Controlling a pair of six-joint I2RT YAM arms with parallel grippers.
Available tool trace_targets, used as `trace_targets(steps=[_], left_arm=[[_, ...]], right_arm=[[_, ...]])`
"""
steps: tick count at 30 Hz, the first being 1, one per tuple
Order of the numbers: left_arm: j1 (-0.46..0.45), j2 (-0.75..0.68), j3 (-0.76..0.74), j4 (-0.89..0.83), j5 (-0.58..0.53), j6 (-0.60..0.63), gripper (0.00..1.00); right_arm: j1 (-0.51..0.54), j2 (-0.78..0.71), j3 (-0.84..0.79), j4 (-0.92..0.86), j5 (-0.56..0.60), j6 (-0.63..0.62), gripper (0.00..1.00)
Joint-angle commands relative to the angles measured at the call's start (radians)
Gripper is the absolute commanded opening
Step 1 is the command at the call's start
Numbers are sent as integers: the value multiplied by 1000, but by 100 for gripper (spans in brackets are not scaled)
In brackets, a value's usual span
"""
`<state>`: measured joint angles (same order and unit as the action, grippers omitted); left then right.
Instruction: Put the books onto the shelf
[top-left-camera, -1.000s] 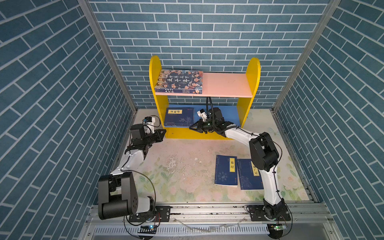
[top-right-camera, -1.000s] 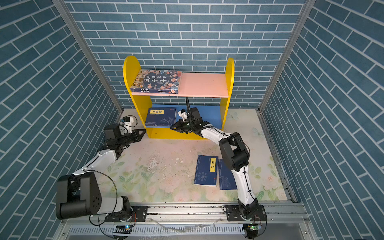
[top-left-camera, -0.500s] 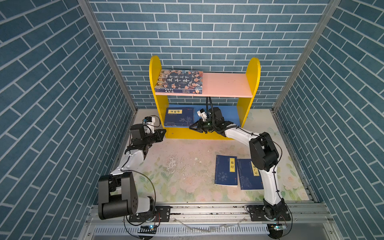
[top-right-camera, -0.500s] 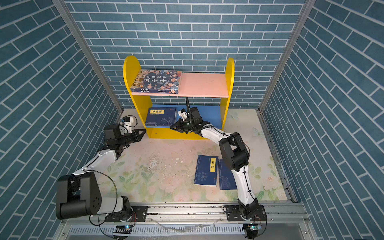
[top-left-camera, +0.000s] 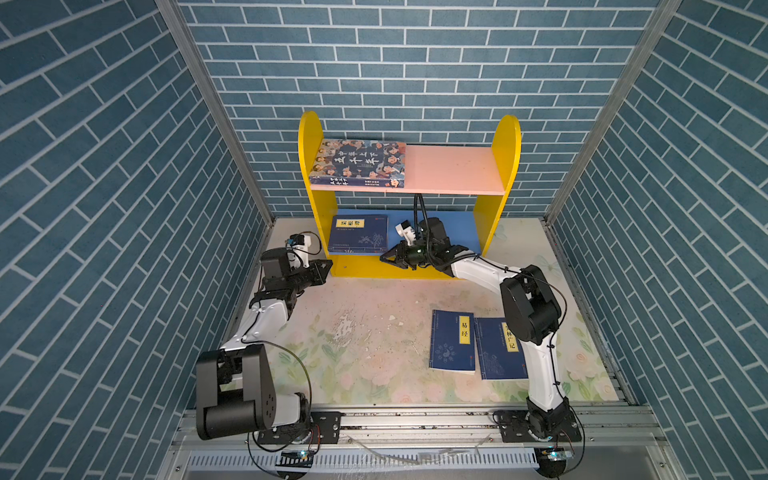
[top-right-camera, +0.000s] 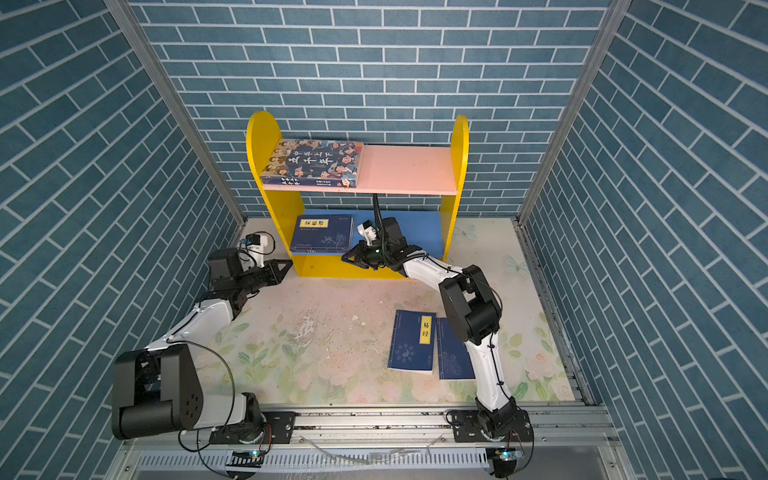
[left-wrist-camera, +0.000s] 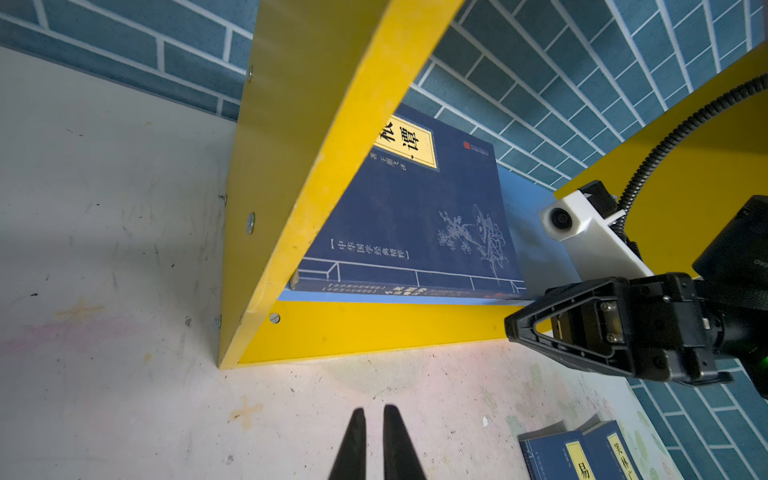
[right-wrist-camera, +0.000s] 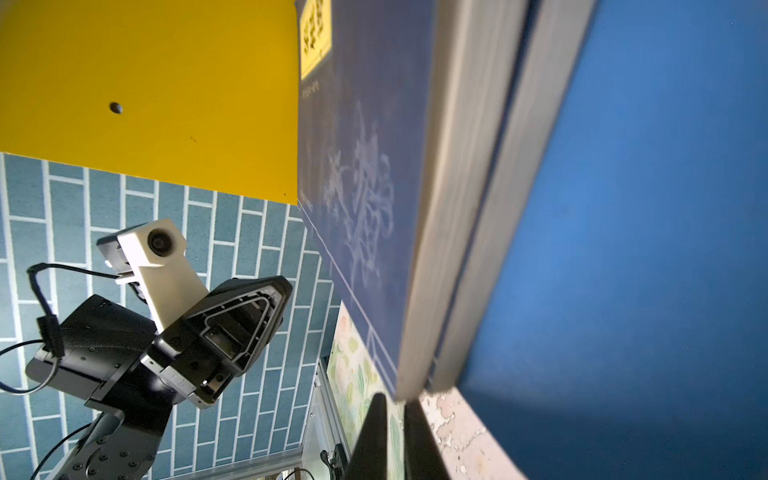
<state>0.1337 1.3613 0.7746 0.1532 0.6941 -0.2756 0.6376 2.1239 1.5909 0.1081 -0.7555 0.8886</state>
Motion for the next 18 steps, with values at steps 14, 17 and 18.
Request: trace_targets(steps=[14, 17, 18], left_arm=[[4, -193, 54, -341, 103, 88, 28], [-5, -233, 60, -402, 137, 107, 34], [-8, -245, 61, -416, 147, 113, 36]], right_arm=[[71, -371, -352, -126, 62, -136, 31], [111, -464, -425, -242, 142, -195, 36], [123, -493, -452, -255, 157, -200, 38]])
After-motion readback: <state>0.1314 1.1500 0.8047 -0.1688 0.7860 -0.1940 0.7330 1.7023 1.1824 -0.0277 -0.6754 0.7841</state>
